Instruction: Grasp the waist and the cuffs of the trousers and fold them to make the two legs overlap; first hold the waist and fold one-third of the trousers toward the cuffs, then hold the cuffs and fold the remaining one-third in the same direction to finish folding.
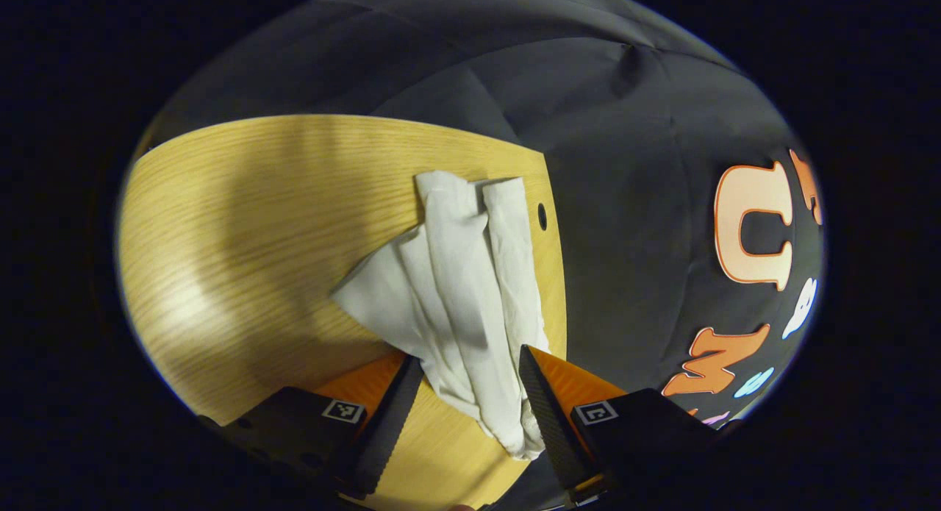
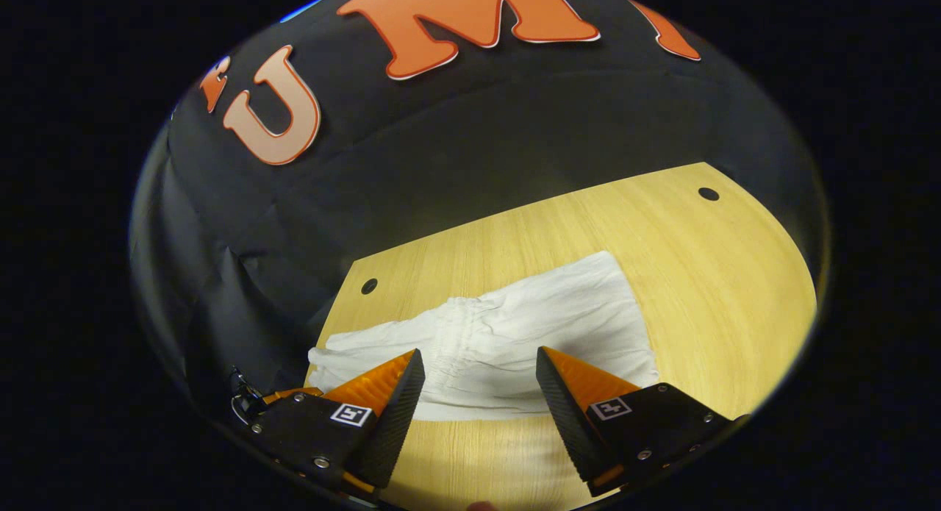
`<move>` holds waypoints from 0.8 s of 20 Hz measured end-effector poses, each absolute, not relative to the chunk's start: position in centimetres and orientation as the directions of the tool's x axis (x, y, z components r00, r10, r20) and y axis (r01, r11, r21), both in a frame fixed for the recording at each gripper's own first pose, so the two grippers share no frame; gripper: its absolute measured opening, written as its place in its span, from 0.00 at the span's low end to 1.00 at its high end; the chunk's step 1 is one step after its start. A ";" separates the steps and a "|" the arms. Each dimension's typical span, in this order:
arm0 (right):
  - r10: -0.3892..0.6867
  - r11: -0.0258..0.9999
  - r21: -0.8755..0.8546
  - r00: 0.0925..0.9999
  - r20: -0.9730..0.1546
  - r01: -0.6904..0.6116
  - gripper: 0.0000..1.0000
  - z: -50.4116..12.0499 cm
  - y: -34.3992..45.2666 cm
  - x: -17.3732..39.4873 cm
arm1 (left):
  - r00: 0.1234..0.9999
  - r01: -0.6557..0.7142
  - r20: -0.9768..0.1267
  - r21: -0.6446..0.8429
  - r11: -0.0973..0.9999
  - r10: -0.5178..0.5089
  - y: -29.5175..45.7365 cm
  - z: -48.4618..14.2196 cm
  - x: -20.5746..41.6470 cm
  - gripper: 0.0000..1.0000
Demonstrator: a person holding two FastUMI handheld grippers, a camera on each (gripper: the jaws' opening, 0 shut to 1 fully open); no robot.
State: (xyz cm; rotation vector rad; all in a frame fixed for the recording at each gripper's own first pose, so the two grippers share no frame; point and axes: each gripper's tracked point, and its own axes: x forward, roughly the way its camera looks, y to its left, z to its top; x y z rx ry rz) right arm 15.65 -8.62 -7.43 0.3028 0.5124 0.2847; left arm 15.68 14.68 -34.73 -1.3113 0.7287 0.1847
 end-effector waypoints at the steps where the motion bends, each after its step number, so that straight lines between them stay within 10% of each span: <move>1: 0.332 0.916 0.358 0.841 -0.428 -0.180 0.92 -7.1 -9.4 15.4 | 0.774 -0.505 -0.575 -0.813 0.291 -0.265 14.7 -34.7 16.5 0.87; 7: 0.257 0.926 0.365 0.869 -0.422 -0.096 0.94 -6.8 -14.0 13.9 | 0.800 -0.463 -0.553 -0.816 0.345 -0.233 14.4 -35.9 20.3 0.79; 11: 0.223 0.923 0.381 0.877 -0.426 -0.050 0.94 -7.1 -16.4 13.1 | 0.766 -0.505 -0.605 -0.776 0.379 -0.217 14.6 -37.5 20.1 0.23; 16: 0.225 0.919 0.391 0.882 -0.415 -0.051 0.94 -6.9 -18.8 12.6 | 0.783 -0.467 -0.593 -0.759 0.453 -0.187 14.3 -34.1 20.0 0.09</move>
